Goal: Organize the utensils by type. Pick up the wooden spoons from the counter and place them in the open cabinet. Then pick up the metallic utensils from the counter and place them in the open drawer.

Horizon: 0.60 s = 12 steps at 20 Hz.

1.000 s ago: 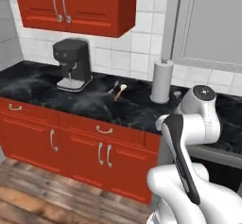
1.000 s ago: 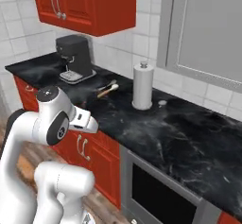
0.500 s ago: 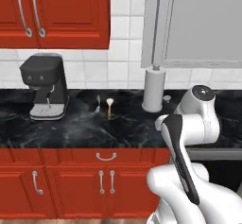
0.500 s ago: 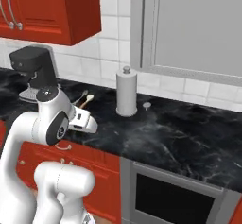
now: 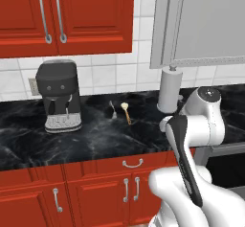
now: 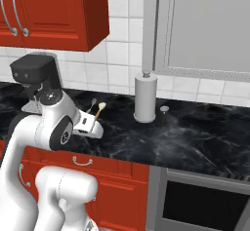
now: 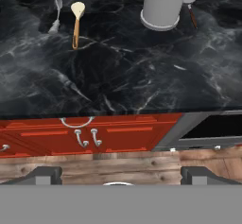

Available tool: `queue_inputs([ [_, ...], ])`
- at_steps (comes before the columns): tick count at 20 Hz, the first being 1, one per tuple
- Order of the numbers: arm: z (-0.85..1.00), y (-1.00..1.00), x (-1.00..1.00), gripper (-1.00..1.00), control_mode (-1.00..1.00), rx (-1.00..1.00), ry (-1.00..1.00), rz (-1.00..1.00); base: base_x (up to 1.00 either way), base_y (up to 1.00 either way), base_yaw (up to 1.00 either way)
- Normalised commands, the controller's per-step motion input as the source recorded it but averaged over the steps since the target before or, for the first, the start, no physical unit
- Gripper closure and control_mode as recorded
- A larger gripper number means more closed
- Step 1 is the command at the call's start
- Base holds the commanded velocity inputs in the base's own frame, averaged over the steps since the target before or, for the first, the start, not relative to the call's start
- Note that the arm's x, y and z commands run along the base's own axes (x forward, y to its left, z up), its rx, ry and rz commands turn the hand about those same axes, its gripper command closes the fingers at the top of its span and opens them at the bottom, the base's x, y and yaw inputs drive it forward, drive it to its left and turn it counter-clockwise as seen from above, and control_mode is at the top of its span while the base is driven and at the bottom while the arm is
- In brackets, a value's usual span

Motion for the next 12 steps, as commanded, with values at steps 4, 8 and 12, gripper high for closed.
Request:
queue_inputs([
  [4, 0.00, 0.00, 0.00, -1.00, 1.00, 0.00, 0.00, 0.00, 0.83, 0.31, -0.02],
  [8, 0.00, 0.00, 0.00, -1.00, 1.00, 0.00, 0.00, 0.00, 0.59, 0.11, 0.00],
  [12, 0.00, 0.00, 0.00, -1.00, 1.00, 0.00, 0.00, 0.00, 0.39, 0.10, 0.00],
])
